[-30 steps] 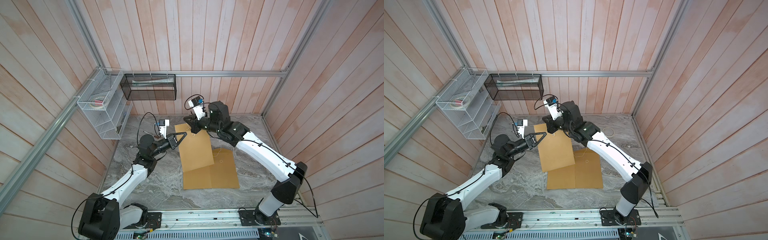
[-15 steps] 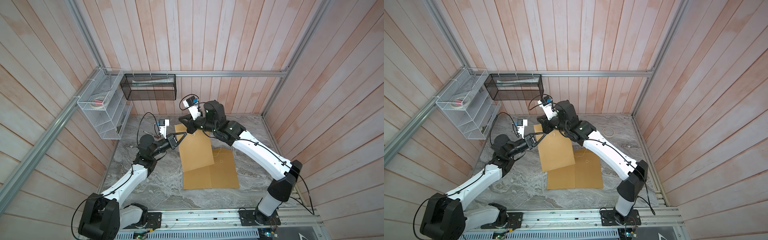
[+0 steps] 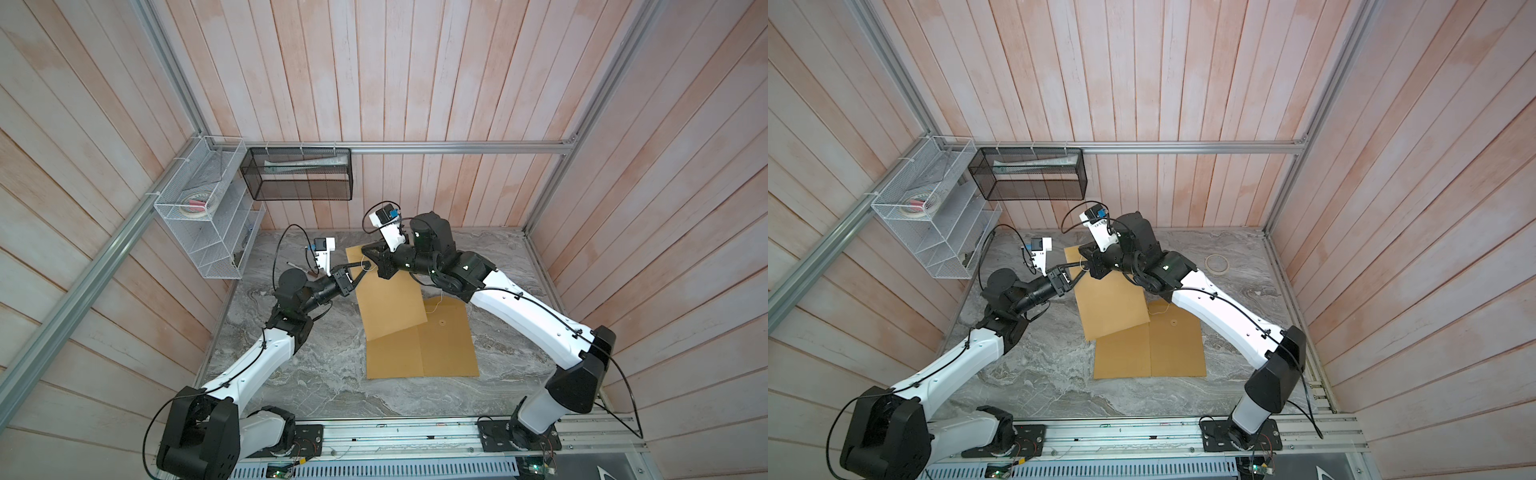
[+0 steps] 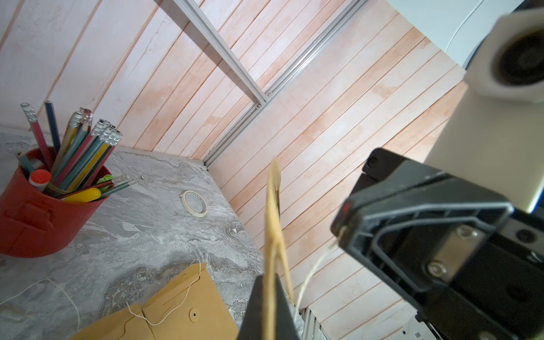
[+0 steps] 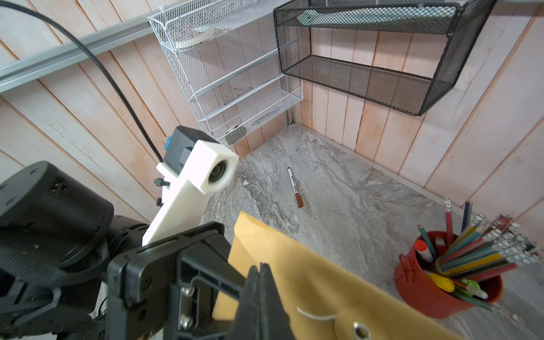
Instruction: Open the file bag
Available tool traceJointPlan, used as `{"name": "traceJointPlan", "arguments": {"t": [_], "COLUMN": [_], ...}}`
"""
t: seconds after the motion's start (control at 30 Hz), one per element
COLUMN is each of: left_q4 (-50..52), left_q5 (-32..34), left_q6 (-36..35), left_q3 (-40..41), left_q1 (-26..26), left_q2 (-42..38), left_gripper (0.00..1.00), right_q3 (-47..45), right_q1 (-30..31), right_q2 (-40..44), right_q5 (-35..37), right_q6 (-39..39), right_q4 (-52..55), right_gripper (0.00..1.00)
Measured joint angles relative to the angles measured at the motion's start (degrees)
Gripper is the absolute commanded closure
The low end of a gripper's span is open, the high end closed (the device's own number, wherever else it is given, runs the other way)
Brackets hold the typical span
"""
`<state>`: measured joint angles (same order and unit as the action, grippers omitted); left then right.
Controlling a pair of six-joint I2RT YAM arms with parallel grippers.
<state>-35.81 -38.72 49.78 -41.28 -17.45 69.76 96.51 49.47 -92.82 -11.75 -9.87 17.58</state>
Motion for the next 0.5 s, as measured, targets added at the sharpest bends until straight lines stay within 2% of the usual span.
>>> {"name": "traceJointPlan", "arguments": {"t": [0.5], "left_q4": [-0.2], "left_q5": [1.7], "left_q6": [1.1], "left_q3": [0.0], "left_q1": [2.8], "left_q2": [-0.3], "left_gripper": [1.00], "right_q3": [-14.2], "right_q1": [0.0], "right_q2": [8.5], "right_q5": [2.4], "right_q6": [-4.1], "right_q4": [-4.3], "right_gripper": [1.00]}}
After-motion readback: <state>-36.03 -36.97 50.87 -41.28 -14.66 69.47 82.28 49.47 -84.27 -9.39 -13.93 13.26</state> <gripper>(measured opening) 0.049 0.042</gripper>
